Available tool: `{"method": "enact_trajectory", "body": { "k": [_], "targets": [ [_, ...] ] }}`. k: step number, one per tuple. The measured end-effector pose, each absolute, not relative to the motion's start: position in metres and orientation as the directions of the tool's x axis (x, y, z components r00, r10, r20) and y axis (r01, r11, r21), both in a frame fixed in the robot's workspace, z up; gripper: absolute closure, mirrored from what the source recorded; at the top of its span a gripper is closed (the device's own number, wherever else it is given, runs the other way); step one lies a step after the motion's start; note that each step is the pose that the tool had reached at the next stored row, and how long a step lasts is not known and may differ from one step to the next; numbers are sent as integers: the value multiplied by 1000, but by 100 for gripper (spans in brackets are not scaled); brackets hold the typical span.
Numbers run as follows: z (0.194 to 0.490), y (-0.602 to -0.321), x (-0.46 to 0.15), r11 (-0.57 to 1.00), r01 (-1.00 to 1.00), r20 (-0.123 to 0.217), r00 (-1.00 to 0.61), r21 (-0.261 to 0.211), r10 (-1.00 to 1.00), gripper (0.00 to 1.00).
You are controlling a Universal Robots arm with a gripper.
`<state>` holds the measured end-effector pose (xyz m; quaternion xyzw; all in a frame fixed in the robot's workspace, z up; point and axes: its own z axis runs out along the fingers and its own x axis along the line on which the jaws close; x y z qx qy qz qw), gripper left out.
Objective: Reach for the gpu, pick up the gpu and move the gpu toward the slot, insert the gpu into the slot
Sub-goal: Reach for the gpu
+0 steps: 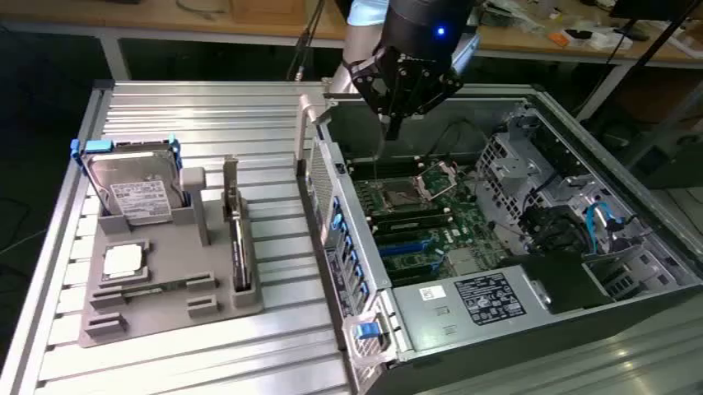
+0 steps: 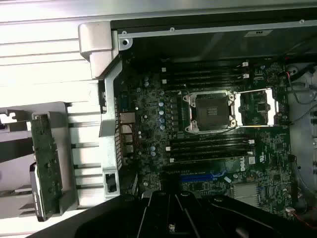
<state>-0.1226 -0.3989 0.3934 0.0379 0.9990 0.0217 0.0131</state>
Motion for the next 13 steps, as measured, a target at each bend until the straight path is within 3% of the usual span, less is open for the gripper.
{"method": "enact_trajectory", "body": {
  "k": [13],
  "targets": [
    [393, -399, -173, 996, 75, -24, -997, 44, 76, 89]
  ]
}}
